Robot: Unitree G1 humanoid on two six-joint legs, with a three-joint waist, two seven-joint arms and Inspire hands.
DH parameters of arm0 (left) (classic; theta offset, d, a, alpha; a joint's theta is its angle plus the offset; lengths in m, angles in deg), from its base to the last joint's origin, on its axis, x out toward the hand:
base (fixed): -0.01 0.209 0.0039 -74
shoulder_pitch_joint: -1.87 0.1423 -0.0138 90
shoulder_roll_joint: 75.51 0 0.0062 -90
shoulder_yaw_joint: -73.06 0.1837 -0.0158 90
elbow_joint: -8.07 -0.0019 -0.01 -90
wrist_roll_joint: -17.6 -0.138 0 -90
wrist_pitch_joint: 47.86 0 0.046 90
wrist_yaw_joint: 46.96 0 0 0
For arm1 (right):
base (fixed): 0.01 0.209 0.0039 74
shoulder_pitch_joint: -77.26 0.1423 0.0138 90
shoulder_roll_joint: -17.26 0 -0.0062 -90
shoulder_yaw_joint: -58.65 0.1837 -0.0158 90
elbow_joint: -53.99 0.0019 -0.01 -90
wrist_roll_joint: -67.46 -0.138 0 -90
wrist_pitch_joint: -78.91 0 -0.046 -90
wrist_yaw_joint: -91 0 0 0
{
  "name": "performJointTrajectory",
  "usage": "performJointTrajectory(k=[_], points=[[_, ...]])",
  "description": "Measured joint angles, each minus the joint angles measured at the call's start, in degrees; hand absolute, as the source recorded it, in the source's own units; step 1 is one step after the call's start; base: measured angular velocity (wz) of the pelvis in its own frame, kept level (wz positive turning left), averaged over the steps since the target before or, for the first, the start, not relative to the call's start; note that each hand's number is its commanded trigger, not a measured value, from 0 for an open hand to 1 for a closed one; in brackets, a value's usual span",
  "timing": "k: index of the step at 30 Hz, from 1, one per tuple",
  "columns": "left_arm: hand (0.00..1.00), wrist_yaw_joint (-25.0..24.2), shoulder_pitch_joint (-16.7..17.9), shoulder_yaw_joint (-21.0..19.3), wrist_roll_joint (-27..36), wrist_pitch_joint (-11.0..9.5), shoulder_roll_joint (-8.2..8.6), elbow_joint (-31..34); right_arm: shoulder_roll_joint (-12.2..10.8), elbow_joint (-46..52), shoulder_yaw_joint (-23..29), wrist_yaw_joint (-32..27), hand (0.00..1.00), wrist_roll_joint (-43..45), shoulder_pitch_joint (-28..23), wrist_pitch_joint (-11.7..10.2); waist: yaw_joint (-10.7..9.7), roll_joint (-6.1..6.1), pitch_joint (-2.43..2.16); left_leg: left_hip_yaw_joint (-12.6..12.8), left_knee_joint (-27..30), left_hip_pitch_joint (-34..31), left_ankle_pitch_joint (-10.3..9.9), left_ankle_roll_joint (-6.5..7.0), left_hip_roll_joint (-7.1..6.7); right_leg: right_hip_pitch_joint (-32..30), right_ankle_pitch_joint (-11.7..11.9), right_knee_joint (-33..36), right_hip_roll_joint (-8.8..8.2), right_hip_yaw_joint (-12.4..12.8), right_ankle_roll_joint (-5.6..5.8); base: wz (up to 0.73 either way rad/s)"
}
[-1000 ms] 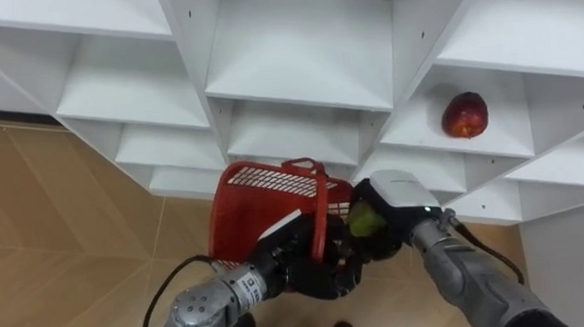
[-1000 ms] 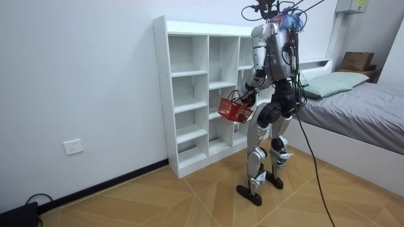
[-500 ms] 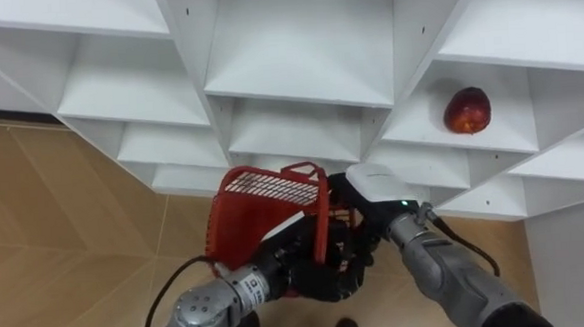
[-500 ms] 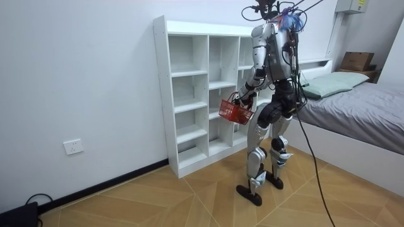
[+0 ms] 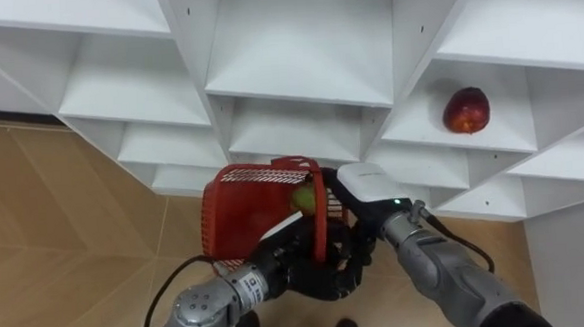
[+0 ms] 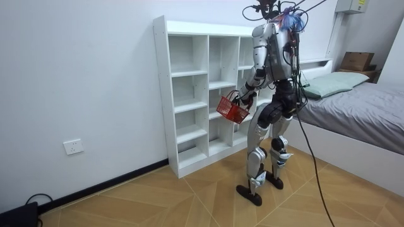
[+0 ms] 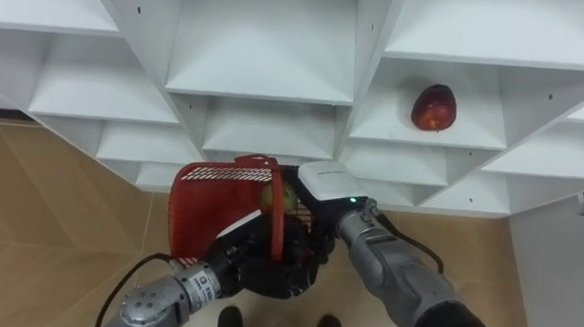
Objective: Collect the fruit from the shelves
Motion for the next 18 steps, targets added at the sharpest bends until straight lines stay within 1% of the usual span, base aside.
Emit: performJointTrajectory(k=[7, 11, 12, 13, 14, 16, 17, 18], points=[[1.00, 0.0, 0.0, 0.1, 0.0, 0.0, 0.00, -0.2, 0.1, 0.0, -0.3, 0.0, 0.00, 0.1, 0.0, 0.0, -0.4, 0.02, -0.06, 0.1, 0.5, 0.0, 0.0, 0.00, 0.01, 0.0, 0.0, 0.4, -0.05, 0.0, 0.00, 0.00], [1.00, 0.1, 0.1, 0.1, 0.0, 0.0, -0.07, -0.2, 0.1, 0.0, -0.3, 0.0, 0.00, 0.0, -0.1, 0.0, -0.3, 0.29, -0.34, 0.1, 0.8, 0.0, 0.0, 0.00, 0.06, 0.1, 0.1, 0.5, -0.01, 0.1, -0.04, 0.00], [1.00, 0.2, 0.2, 0.0, 0.0, 0.0, -0.07, -0.2, 0.1, 0.0, -0.3, 0.0, 0.00, 0.0, -0.3, 0.0, -0.3, 0.52, -0.52, 0.1, 0.8, 0.1, 0.0, 0.01, 0.05, 0.2, 0.2, 0.5, -0.02, 0.1, -0.04, 0.00], [1.00, 0.2, 0.4, 0.0, 0.0, 0.0, -0.07, -0.3, 0.1, 0.0, -0.3, 0.0, 0.00, 0.0, -0.4, 0.0, -0.3, 0.62, -0.58, 0.1, 0.8, 0.3, 0.0, 0.01, 0.05, 0.3, 0.2, 0.5, -0.02, 0.1, -0.04, 0.00], [1.00, 0.3, 0.9, -0.2, -0.2, 0.0, -0.07, -0.3, 0.1, 0.2, -0.2, 0.0, 0.00, -0.2, -1.1, 0.0, -0.1, 0.71, -0.88, 0.1, 0.7, 0.6, 0.0, 0.01, 0.04, 0.5, 0.2, 0.5, 0.00, 0.3, -0.04, -0.06], [1.00, 0.4, 1.4, -0.3, -0.2, 0.0, -0.07, -0.3, 0.2, 1.5, -0.2, 0.0, 0.00, -0.5, -2.2, 0.0, 0.2, 0.74, -0.91, 0.2, 0.5, 1.0, 0.0, 0.01, 0.05, 0.6, 0.2, 0.6, 0.08, 0.9, -0.04, -0.07], [1.00, 0.8, 1.7, -0.4, -0.3, 0.0, -0.10, -0.3, 0.8, 1.6, -0.2, -0.1, 0.00, -0.6, -2.6, 0.0, 0.2, 0.73, -0.91, 0.4, 0.5, 1.2, 0.0, 0.02, 0.05, 0.7, 0.2, 0.6, 0.11, 1.1, -0.04, -0.07], [1.00, 1.5, 1.7, -0.7, -0.5, 0.0, -0.43, -0.8, 0.9, 1.7, -0.2, 0.0, 0.00, -1.1, -2.7, 0.0, 0.2, 0.74, -0.91, 0.5, 0.4, 1.4, 0.0, 0.05, 0.05, 0.7, 0.2, 0.7, 0.12, 1.3, -0.03, -0.06]])
